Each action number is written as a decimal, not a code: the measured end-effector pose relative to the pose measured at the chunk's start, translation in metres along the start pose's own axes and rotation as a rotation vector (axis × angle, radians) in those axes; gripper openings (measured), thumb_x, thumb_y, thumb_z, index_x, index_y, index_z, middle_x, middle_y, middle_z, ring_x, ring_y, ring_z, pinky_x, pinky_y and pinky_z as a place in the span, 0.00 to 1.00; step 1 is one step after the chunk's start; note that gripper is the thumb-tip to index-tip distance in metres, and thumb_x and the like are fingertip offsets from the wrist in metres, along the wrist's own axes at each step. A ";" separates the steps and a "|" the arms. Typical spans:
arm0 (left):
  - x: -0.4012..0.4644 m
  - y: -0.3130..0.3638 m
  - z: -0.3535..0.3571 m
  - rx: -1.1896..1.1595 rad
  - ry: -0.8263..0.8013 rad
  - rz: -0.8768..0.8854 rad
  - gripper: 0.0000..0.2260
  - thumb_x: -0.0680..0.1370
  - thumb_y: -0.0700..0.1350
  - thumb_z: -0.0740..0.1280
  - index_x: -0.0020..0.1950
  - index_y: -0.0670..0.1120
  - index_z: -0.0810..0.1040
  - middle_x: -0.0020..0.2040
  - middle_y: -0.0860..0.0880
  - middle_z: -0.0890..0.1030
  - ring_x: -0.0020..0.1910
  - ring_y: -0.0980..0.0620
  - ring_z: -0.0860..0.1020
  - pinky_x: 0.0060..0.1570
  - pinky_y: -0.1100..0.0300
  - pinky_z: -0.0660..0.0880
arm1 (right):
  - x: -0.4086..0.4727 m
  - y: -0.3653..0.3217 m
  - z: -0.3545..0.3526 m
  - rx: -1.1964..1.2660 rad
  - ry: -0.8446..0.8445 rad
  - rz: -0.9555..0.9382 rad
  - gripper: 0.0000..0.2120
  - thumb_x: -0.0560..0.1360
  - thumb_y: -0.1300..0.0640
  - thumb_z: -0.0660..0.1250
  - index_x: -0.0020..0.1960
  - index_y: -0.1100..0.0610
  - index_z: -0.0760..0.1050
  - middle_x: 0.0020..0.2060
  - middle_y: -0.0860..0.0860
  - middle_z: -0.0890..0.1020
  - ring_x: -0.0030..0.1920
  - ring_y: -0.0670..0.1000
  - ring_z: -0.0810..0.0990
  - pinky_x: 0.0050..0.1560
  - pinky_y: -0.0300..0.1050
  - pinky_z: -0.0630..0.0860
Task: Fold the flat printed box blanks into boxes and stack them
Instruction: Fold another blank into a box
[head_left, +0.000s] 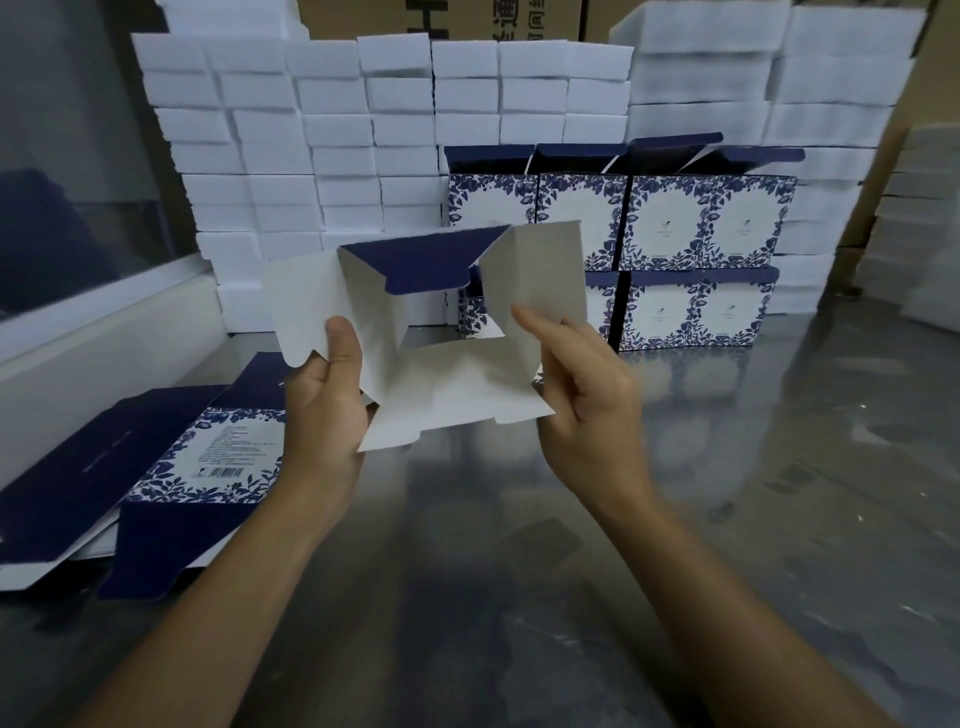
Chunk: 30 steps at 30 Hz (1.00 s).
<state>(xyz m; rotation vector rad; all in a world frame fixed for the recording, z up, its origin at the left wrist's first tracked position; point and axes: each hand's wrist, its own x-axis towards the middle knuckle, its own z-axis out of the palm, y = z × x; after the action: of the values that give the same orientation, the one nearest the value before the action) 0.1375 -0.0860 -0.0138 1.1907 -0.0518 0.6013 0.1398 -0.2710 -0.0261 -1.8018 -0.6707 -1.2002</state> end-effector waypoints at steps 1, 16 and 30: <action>0.000 0.001 -0.001 0.000 0.010 0.001 0.20 0.82 0.56 0.61 0.34 0.52 0.83 0.34 0.55 0.83 0.32 0.56 0.82 0.27 0.62 0.77 | 0.000 0.000 -0.001 0.007 -0.051 0.017 0.28 0.69 0.79 0.58 0.66 0.64 0.77 0.51 0.44 0.76 0.51 0.38 0.72 0.57 0.33 0.73; -0.002 0.004 -0.005 -0.001 -0.005 0.062 0.17 0.83 0.55 0.58 0.45 0.47 0.81 0.41 0.50 0.85 0.50 0.49 0.84 0.49 0.48 0.82 | 0.001 -0.007 0.000 0.174 -0.118 0.144 0.22 0.77 0.47 0.68 0.66 0.57 0.78 0.63 0.38 0.76 0.64 0.38 0.76 0.53 0.39 0.80; -0.018 -0.003 -0.001 0.563 -0.058 0.467 0.27 0.82 0.54 0.59 0.26 0.42 0.64 0.22 0.48 0.67 0.23 0.54 0.66 0.23 0.59 0.61 | 0.000 -0.009 0.004 0.022 0.222 0.119 0.13 0.74 0.64 0.74 0.58 0.57 0.80 0.51 0.44 0.80 0.46 0.36 0.77 0.45 0.28 0.75</action>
<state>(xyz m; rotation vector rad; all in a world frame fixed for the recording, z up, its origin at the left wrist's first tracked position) 0.1234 -0.0934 -0.0227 1.7627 -0.2259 1.0334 0.1346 -0.2628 -0.0232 -1.6359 -0.4410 -1.2835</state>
